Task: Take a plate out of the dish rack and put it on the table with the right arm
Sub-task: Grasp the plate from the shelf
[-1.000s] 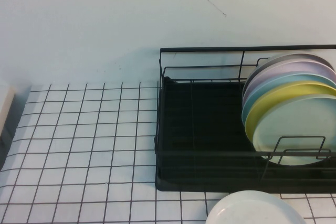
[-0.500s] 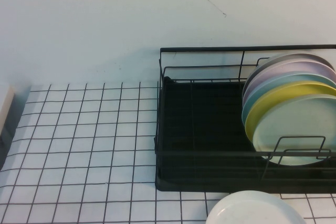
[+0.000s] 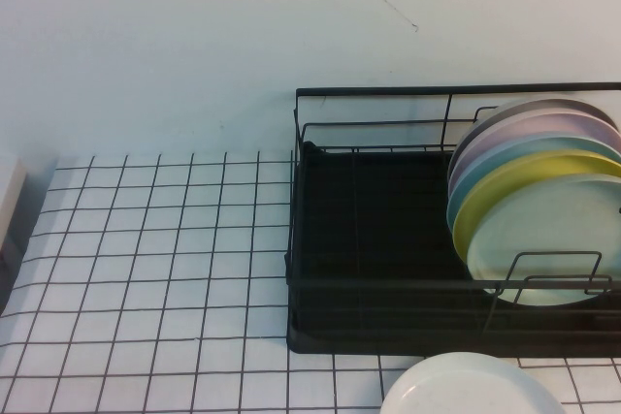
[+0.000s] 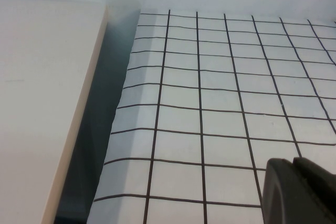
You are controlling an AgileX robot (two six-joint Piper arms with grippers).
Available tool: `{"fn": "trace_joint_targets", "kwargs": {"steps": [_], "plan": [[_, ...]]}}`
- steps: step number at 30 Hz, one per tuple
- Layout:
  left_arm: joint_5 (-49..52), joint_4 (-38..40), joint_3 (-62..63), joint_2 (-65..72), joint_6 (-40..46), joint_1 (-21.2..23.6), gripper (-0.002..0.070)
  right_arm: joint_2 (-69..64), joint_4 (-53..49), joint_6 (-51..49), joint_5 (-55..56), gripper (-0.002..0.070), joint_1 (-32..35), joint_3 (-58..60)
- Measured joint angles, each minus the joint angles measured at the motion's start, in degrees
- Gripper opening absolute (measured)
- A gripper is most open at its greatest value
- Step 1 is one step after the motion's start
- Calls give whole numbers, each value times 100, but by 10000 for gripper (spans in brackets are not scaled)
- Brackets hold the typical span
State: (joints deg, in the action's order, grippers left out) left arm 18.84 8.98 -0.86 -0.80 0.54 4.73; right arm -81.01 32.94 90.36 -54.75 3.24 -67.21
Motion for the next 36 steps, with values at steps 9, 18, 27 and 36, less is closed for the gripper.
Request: {"fn": "trace_joint_targets", "kwargs": {"steps": [9, 18, 27, 36], "plan": [[0, 0, 0, 0, 0, 0, -3, -697, -70, 442, 149, 424, 0, -183], [0, 0, 0, 0, 0, 0, -3, -1059, -78, 505, 412, 406, 0, -183], [0, 10, 0, 0, 0, 0, -3, -1186, -93, 545, 939, 114, -221, -192], [0, 10, 0, 0, 0, 0, -3, -768, -1020, -425, 487, 97, -264, -648]]}}
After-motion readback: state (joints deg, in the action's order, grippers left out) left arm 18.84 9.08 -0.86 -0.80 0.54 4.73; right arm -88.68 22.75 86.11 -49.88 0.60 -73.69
